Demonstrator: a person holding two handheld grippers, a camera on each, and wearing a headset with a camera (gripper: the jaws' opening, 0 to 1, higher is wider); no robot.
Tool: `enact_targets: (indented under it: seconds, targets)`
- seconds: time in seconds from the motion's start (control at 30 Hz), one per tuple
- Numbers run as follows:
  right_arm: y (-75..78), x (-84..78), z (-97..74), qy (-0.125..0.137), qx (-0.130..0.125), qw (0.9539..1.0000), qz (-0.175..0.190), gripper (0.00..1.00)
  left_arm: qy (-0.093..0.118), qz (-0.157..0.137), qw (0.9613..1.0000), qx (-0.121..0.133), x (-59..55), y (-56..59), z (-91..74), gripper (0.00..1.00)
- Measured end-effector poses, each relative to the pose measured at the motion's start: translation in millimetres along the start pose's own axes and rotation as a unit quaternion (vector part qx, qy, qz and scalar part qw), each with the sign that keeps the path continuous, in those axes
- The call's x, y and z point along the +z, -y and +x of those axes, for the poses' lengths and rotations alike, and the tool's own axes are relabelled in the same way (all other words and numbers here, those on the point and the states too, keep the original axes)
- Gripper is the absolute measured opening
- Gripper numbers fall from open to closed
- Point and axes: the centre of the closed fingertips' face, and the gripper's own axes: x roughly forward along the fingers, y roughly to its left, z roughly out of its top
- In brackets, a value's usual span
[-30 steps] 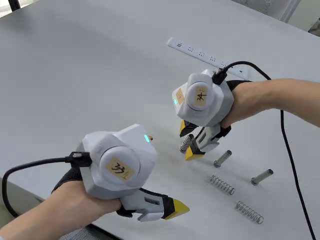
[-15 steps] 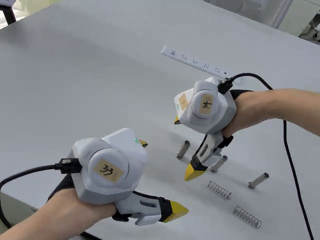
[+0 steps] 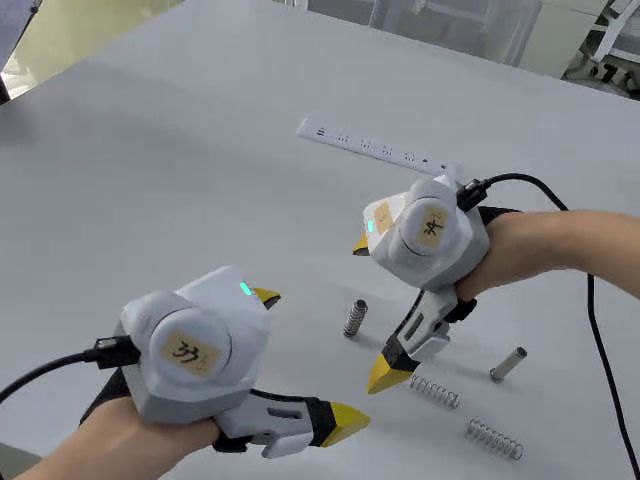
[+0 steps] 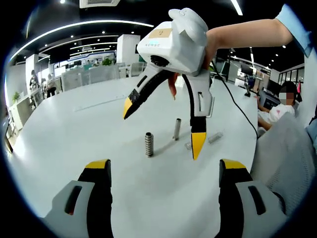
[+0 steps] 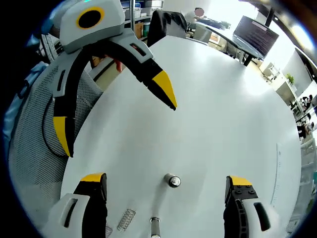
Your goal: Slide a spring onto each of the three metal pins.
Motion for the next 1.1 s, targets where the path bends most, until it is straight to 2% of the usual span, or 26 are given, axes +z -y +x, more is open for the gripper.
enact_targets:
  seconds: [0.1,0.2,0.23,0.37,0.57,0.6,0.67,0.7,0.9,1.1]
  targets:
    - [-1.7,-1.9,-10.1,0.013,-0.011,0.9998,0.013,0.99,0.005,0.0,1.0,-0.004,5.5,-0.1,1.2,0.89]
    - [0.6,-5.8,-19.6,0.029,-0.034,0.9986,0.029,0.99,0.005,0.001,0.9999,-0.009,7.3,0.9,2.4,0.89]
    - [-1.4,-7.9,-21.6,0.032,-0.035,0.9982,0.036,0.99,0.004,0.002,0.9999,-0.01,7.2,1.2,2.8,0.89]
    - [-8.5,-21.7,-30.4,0.036,-0.045,0.9971,0.051,0.99,-0.002,0.006,0.9999,-0.015,5.8,3.0,3.9,0.89]
    - [-15.9,-40.4,-43.5,0.05,-0.065,0.9929,0.086,0.99,-0.009,0.011,0.9997,-0.021,4.9,3.5,5.3,0.89]
    - [-14.5,-44.9,-46.9,0.053,-0.079,0.9906,0.098,0.99,-0.01,0.011,0.9996,-0.023,4.6,3.7,5.6,0.88]
    - [-15.4,-48.9,-51.4,0.066,-0.091,0.9877,0.109,0.99,-0.011,0.011,0.9995,-0.026,4.7,4.7,6.1,0.88]
    - [-15.8,-52.6,-54.2,0.078,-0.1,0.9838,0.127,0.99,-0.011,0.012,0.9995,-0.028,4.7,5.6,6.5,0.88]
    - [-24.6,-76.9,-67.8,0.091,-0.127,0.9733,0.167,0.99,-0.018,0.019,0.9991,-0.034,3.6,8.6,7.6,0.88]
    - [-37.0,-100.7,-83.6,0.119,-0.166,0.9528,0.224,0.99,-0.023,0.024,0.9988,-0.037,2.0,10.2,8.5,0.88]
